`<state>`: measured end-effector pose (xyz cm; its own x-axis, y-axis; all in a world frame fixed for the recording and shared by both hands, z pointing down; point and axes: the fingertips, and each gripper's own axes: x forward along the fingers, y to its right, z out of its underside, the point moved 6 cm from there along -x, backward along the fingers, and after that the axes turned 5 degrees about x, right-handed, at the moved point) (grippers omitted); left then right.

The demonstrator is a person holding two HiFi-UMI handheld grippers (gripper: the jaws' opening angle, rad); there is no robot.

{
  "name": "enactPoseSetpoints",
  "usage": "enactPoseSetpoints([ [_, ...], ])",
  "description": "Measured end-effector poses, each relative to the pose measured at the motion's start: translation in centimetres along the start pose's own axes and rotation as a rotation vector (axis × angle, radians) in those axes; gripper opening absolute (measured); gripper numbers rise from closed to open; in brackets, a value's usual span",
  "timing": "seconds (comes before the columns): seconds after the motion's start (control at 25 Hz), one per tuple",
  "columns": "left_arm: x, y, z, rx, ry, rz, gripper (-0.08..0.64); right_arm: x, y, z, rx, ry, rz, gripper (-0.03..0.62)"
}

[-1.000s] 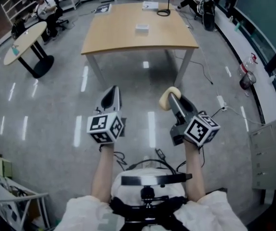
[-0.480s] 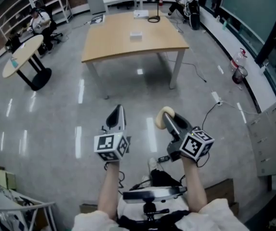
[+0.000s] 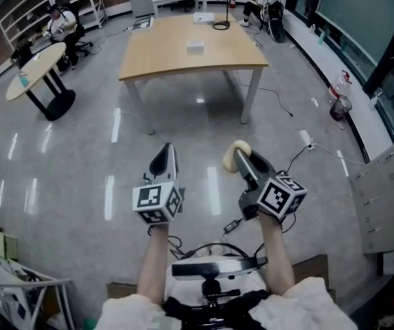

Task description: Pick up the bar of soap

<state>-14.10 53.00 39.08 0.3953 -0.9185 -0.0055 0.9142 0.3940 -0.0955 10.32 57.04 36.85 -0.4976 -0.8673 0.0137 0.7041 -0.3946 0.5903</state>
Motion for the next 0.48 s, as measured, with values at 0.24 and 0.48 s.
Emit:
enactPoseSetpoints([
  [0.24,-0.1,1.2,0.0,0.011,-0.006,-0.005,0.005,-0.6,0.4,-0.3,-0.01,-0.004,-0.012,0.13],
  [0.48,-0.4,1.4,-0.1,0.012,-0.001,-0.025,0.005,-0.8,0.7,-0.7,-0.012,-0.005,-0.016,0.13],
])
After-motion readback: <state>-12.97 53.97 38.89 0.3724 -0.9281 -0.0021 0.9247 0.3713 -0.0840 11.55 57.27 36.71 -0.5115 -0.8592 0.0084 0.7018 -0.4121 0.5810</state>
